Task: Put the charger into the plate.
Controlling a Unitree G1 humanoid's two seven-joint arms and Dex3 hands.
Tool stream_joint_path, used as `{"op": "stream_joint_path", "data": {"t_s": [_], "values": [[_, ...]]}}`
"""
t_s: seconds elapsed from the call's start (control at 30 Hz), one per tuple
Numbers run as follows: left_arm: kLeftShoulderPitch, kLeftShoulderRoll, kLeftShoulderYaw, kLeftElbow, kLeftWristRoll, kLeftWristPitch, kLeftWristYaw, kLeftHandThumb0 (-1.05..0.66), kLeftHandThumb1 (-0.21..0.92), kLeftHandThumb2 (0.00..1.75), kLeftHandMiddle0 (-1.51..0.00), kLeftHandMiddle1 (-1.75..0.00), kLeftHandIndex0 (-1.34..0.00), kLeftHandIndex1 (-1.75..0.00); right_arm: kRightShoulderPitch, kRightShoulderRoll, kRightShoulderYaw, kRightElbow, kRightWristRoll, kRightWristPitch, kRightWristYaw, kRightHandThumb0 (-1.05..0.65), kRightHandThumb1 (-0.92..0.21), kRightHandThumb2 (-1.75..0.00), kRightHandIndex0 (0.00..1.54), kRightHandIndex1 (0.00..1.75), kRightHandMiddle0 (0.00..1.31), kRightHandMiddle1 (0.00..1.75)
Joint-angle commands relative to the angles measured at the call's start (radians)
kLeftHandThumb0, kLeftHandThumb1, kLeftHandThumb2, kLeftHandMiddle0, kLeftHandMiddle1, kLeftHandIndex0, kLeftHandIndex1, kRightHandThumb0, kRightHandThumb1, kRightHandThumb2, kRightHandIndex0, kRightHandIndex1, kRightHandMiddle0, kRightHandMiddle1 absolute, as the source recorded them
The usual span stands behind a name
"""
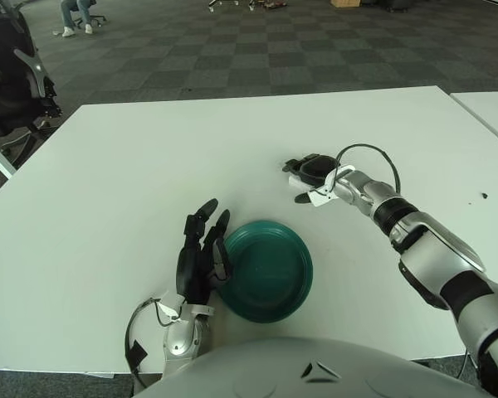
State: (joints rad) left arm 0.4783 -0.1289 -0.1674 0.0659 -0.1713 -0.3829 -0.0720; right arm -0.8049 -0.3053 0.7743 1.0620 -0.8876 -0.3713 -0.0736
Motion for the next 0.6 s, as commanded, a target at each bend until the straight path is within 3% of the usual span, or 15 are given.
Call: {"op": "stream_joint_path", "data": {"t_s": [0.0, 0.13, 0.33, 0.57], "values": [[-0.034, -0.047, 0.005, 0.112, -0.017, 0.018, -0.002, -0.96, 0.92, 0.92, -0.57, -0.02, -0.13, -0.91, 0.053, -0.008, 0.015, 0.048, -0.020, 0.001, -0.035, -0.83, -0.92, -0.63, 0.42, 1.58, 0.10, 1.42], [-0.034, -0.045, 0.005, 0.113, -0.015, 0.017, -0.004, -0.96, 0.92, 0.92, -0.57, -0.02, -0.12, -0.91, 0.055, -0.006, 0.015, 0.064, -0.016, -0.014, -0.086, -0.79, -0.92, -0.62, 0.53, 1.71, 0.17, 1.53], [-0.034, -0.044, 0.004, 0.113, -0.014, 0.017, -0.006, -0.97, 0.92, 0.92, -0.57, -0.02, -0.12, -0.91, 0.058, 0.000, 0.006, 0.089, -0.005, -0.036, -0.156, -0.74, -0.92, -0.63, 0.67, 1.74, 0.25, 1.68], [-0.036, -0.043, 0.008, 0.113, -0.016, 0.025, -0.004, -0.97, 0.92, 0.92, -0.58, -0.02, -0.11, -0.90, 0.063, 0.000, -0.001, 0.123, -0.002, -0.067, -0.268, -0.72, -0.92, -0.66, 0.76, 1.75, 0.39, 1.74]]}}
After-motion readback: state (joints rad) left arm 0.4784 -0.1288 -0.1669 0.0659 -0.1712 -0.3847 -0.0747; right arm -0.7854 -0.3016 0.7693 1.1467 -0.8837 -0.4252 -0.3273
